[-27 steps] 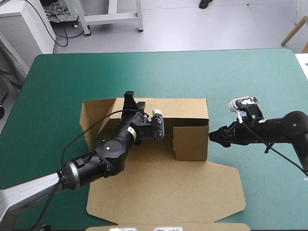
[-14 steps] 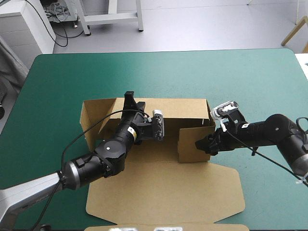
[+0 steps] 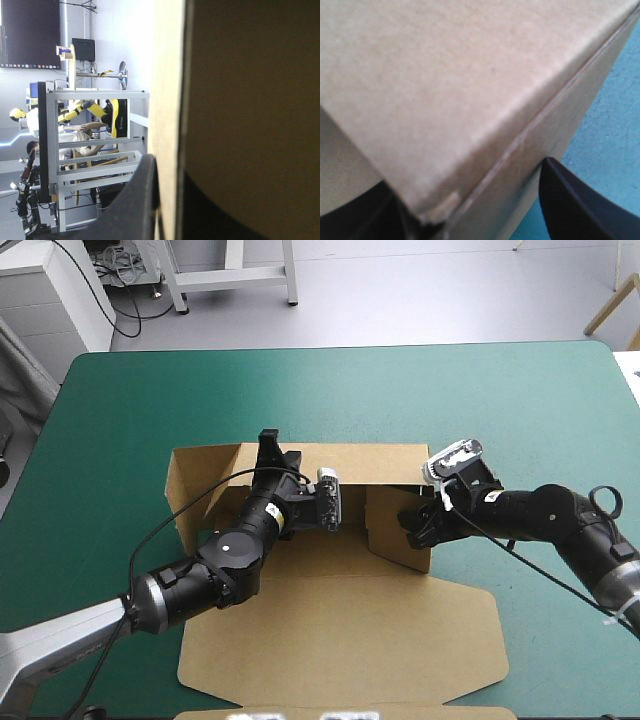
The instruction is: Fold the box
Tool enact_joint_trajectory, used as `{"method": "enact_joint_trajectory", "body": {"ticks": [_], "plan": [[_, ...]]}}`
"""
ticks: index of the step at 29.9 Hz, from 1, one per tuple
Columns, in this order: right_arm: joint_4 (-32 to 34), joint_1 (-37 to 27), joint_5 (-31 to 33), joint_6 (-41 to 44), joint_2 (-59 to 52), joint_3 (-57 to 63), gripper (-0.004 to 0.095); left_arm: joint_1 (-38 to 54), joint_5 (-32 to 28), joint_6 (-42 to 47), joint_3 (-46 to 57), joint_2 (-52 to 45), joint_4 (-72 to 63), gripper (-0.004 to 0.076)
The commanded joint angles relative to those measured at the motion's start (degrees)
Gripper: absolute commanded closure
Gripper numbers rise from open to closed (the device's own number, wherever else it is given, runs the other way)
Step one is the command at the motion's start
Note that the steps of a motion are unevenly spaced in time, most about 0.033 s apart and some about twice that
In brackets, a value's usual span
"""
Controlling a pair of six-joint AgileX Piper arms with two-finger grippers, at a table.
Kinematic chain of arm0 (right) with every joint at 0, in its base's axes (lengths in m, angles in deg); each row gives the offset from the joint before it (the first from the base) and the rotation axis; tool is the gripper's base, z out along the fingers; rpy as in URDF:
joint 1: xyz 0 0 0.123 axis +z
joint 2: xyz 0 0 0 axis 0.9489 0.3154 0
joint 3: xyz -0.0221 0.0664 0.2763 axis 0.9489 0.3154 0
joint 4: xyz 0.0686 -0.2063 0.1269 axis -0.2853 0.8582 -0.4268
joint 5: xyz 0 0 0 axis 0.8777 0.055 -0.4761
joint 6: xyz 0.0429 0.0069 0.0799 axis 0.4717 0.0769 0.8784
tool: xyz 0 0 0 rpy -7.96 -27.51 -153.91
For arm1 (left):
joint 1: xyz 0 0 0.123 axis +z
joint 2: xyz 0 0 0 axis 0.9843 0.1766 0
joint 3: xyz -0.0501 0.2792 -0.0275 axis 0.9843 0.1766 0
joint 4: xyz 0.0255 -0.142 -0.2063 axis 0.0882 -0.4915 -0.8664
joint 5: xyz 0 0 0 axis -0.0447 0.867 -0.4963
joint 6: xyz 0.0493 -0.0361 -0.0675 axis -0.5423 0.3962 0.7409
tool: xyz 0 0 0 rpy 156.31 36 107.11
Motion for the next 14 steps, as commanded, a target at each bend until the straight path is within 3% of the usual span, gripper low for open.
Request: {"method": "enact_joint_trajectory", "body": {"ticks": [1, 10, 12, 14], "plan": [[-2.6, 1.4, -2.3, -0.6, -1.6, -1.5, 0.0418, -0.3, 0.7, 1.3, 0.1, -0.6, -5.9, 0.0733], [-6.1, 1.4, 0.4, -0.6, -1.6, -1.5, 0.0841, -0.5, -0.5, 1.5, 0.1, -0.6, -6.3, 0.0728], [-5.8, 1.4, 0.2, -0.6, -1.6, -1.5, 0.0927, -0.8, -1.0, 1.5, 0.1, -0.6, -6.3, 0.0690], [-5.7, 1.4, 0.1, -0.6, -1.6, -1.5, 0.0925, -1.9, -1.0, 1.5, 0.0, -0.7, -6.3, 0.0623]]}}
